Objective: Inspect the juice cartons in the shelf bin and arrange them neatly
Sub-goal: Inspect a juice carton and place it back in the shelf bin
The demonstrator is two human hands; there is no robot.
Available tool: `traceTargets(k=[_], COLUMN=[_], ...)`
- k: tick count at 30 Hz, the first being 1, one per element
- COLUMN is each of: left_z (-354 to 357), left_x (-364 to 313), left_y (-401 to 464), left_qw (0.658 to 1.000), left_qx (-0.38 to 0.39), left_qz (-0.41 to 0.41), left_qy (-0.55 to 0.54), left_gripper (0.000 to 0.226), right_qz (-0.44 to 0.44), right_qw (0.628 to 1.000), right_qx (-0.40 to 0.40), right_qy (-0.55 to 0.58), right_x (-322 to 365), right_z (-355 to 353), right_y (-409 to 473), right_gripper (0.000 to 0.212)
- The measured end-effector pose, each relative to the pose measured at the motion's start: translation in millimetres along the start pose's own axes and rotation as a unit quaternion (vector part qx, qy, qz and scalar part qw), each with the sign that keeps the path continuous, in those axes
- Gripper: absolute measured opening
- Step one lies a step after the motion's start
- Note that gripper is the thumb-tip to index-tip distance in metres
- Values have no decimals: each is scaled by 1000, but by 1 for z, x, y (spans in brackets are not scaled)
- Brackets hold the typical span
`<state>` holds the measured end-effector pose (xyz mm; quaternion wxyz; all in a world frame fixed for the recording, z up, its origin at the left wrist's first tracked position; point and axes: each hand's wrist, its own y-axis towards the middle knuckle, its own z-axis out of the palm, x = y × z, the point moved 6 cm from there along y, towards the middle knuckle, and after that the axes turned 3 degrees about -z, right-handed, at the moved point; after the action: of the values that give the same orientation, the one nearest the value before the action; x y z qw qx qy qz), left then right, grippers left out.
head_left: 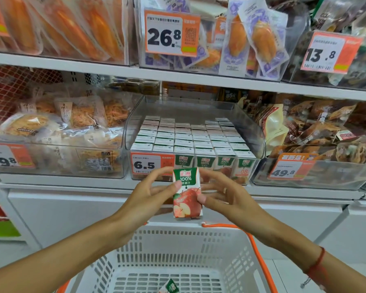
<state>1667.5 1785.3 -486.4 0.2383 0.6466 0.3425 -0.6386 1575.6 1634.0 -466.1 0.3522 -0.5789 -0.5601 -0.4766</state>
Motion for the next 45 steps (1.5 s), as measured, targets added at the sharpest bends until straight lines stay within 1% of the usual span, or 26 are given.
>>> traceTargets(k=[2, 5, 8, 11, 16, 18, 21, 23, 26, 29, 30, 31, 32, 33, 34, 35, 36, 37, 39, 42, 45], left_z=[3, 11, 14, 12, 11, 11, 8, 5, 5, 3, 3, 3, 4, 6, 9, 12, 15, 16, 13, 3, 1], left_x=[12, 26, 32, 37, 40, 36, 26, 19, 11, 9, 9, 8, 9, 9, 8, 7, 6, 5, 3, -6, -19], left_y=[-1, -3, -2, 0, 0, 0, 0, 0, -1, -1, 0, 0, -1, -1, -3, -4, -5, -5, -4, -4, -5], left_qw=[997, 984, 973, 963, 963, 971, 988, 994, 996, 997, 997, 997, 997, 997, 996, 996, 996, 996, 996, 999, 991], left_qx=[15, 54, 75, 83, 80, 68, 16, -25, -53, -59, -57, -53, -45, -31, -12, 6, 17, 19, 6, -17, 2], left_qz=[-71, -161, -211, -246, -248, -218, -148, -107, -58, -40, -42, -46, -54, -64, -71, -72, -68, -61, -39, 42, 131], left_qy=[-25, -57, -61, -73, -73, -69, -42, -22, -34, -41, -34, -29, -32, -39, -47, -52, -58, -66, -76, -29, 34], left_gripper=[31, 33, 31, 30, 34, 36, 36, 37, 39, 29, 27, 27, 29, 33, 38, 44, 49, 53, 56, 62, 64], right_qz=[97, 199, 257, 297, 307, 302, 292, 277, 230, 178, 156, 120, 71, 18, -33, -78, -115, -144, -171, -169, -170], right_qw=[994, 975, 957, 945, 943, 944, 948, 954, 970, 983, 986, 987, 981, 963, 938, 914, 897, 888, 890, 926, 943], right_qx=[19, 27, 13, 12, 18, 24, 43, 47, 26, -32, -60, -92, -121, -140, -150, -153, -151, -147, -131, -102, -94], right_qy=[49, 94, 133, 135, 131, 130, 118, 100, 77, 35, 6, -50, -135, -229, -311, -367, -398, -411, -402, -321, -269], right_x=[-12, -26, -32, -35, -38, -37, -33, -32, -28, -23, -21, -17, -11, -4, 3, 10, 14, 17, 18, 18, 16], right_z=[1, 4, 6, 8, 9, 10, 12, 12, 9, 5, 3, 0, -3, -4, -3, -1, 2, 5, 10, 7, -4], right_y=[-1, -4, -7, -10, -11, -10, -9, -9, -7, -5, -4, -5, -6, -7, -9, -12, -13, -15, -15, -11, -8], right_gripper=[51, 36, 28, 31, 33, 29, 28, 27, 28, 30, 28, 27, 27, 30, 35, 38, 39, 39, 39, 35, 30])
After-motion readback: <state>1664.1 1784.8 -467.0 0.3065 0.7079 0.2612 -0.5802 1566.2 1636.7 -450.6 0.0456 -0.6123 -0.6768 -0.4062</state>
